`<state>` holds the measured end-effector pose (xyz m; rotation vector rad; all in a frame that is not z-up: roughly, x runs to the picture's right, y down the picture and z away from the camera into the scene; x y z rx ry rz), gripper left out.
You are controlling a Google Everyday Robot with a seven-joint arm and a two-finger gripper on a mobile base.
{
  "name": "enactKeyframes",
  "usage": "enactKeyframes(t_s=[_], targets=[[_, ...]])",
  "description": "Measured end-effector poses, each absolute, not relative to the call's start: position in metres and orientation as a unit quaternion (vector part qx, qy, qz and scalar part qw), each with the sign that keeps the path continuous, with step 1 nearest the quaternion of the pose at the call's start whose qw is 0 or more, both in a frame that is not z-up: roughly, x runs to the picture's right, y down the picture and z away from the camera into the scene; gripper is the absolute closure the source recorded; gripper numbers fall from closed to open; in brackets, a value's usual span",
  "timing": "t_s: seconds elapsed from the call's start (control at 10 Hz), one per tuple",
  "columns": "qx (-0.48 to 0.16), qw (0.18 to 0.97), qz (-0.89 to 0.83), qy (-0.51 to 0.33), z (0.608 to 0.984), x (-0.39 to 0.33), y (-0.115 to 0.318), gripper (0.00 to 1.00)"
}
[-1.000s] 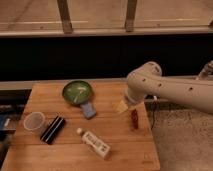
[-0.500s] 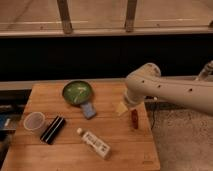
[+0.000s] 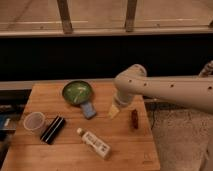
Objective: Stand the bottle upright
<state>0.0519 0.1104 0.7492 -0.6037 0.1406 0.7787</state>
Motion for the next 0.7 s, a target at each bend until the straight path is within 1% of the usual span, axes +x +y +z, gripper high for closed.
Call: enactKeyframes(t_s=[0.2, 0.4, 0.6, 0.7], targets=[[-0.312, 0.889, 0.333, 0.042, 0.753, 0.003, 0.117, 0.2], [-0.335, 0.894, 0.296, 0.015, 0.749, -0.036, 0.132, 0.2], [-0.345, 0.895, 0.282, 0.005, 0.745, -0.055, 0.139, 0.2], [-0.344, 0.895, 0.283, 0.01, 0.746, -0.048, 0.139, 0.2]])
